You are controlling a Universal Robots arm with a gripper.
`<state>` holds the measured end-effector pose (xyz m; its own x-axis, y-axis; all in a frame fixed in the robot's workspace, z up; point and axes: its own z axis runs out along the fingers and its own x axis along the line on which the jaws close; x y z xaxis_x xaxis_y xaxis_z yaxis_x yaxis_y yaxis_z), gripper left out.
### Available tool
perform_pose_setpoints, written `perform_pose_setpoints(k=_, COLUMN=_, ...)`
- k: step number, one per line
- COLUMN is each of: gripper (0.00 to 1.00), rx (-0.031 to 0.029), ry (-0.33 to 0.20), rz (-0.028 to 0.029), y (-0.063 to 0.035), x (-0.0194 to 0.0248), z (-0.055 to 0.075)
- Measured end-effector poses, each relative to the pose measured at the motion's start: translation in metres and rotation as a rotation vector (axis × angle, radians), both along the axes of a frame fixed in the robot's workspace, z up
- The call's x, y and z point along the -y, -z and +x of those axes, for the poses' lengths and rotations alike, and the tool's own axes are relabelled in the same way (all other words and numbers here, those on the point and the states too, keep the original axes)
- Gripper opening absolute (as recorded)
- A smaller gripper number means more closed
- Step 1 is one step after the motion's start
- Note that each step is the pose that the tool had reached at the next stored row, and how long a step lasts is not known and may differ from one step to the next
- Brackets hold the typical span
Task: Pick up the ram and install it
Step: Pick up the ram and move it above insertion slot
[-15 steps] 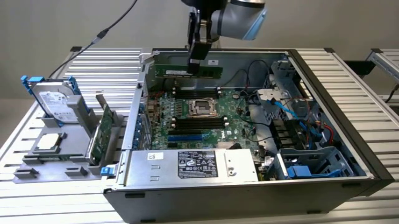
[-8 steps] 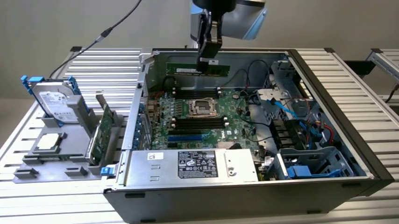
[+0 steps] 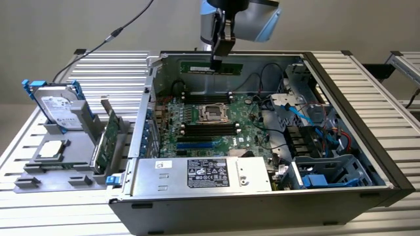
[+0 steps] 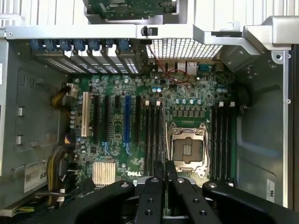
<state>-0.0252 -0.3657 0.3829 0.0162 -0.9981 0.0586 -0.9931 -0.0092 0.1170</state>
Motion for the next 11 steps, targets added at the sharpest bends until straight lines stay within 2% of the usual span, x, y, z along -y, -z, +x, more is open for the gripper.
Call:
perform_pose_setpoints(k=2, gripper=0.13, rx=0.0058, ry=0.000, rz=-0.0033, y=0.0010, x=-0.0063, z=0.0000)
perform_pose_setpoints(k=3, gripper=0.13, rx=0.0112, ry=0.000, rz=-0.0060, y=0.0014, x=-0.0083, z=0.0000)
perform_pose_setpoints(k=6, gripper=0.13, rx=0.0397, ry=0.000, rz=-0.0163, y=0.0026, x=-0.0109, z=0.0000)
perform_pose_setpoints(k=7, gripper=0.13, rx=0.0429, ry=0.000, rz=-0.0216, y=0.0030, x=-0.0112, z=0.0000)
perform_pose_setpoints(k=8, gripper=0.13, rx=0.0430, ry=0.000, rz=-0.0241, y=0.0031, x=-0.0112, z=0.0000)
perform_pose_setpoints(k=11, gripper=0.13, rx=0.0430, ry=0.000, rz=-0.0242, y=0.0030, x=-0.0112, z=0.0000)
